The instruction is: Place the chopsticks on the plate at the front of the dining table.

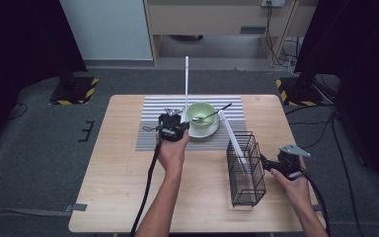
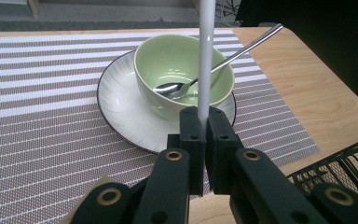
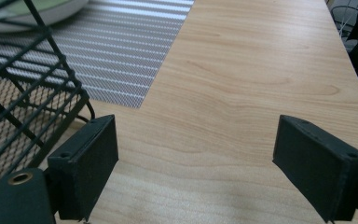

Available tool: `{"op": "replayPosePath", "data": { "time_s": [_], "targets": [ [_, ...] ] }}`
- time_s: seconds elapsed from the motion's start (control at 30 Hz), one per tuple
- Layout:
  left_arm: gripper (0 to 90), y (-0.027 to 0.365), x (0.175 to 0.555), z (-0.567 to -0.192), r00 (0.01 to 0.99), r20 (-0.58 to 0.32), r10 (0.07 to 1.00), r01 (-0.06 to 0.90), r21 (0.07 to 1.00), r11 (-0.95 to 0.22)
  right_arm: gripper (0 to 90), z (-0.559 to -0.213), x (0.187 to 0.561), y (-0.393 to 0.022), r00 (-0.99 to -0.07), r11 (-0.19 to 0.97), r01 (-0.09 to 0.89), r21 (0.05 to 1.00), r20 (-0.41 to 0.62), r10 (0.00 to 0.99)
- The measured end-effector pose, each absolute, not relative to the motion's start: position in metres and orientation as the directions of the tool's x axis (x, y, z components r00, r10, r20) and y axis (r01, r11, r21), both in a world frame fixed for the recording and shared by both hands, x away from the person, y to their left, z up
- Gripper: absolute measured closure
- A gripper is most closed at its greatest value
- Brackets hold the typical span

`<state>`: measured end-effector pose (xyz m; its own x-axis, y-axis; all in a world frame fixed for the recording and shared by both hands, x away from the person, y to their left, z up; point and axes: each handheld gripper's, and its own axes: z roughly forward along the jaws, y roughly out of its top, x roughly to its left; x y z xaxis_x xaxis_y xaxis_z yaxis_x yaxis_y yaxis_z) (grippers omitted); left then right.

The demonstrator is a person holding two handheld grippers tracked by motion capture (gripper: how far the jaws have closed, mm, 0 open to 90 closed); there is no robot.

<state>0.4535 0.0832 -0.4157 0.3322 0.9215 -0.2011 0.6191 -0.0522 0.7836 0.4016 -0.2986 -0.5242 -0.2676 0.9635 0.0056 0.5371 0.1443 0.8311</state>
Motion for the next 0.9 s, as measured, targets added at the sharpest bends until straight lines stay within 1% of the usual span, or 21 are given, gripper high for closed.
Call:
{"op": "replayPosePath", "data": {
  "time_s": [0.37,0.7,0.9],
  "targets": [
    [86.5,0.081,0.461,-0.424,0.282,-0.184,0.942,0.66,0.75,-0.051,14.4,-0.531,0.4,-0.295,-0.287,0.169,0.55,0.818,-0.005,0.958],
    [86.5,0.083,0.463,-0.425,0.231,-0.158,0.96,0.668,0.743,-0.038,14.1,-0.535,0.401,-0.293,-0.282,0.186,0.563,0.805,-0.024,0.959],
    [86.5,0.082,0.462,-0.425,0.176,-0.112,0.978,0.673,0.739,-0.037,14.1,-0.537,0.401,-0.292,-0.288,0.201,0.574,0.794,-0.034,0.957]
  ]
}}
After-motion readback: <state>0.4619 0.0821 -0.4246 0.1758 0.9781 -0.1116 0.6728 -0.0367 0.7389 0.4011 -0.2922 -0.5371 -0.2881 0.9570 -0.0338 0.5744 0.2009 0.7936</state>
